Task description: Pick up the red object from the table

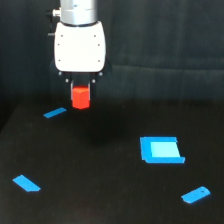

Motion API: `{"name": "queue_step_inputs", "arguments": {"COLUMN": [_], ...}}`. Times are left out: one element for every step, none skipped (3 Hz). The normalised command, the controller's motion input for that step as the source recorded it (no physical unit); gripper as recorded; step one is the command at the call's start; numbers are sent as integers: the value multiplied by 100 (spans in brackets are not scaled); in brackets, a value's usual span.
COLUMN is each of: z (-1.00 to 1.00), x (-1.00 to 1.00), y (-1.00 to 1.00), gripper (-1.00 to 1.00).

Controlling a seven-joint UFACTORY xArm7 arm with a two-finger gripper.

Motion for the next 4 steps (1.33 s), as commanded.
{"name": "queue_step_inputs", "arguments": {"z": [12,3,-1,5], "x": [2,-1,10,1], "y": [-4,-3,-4,5], "gripper": [-97,-100,-100,-100]}}
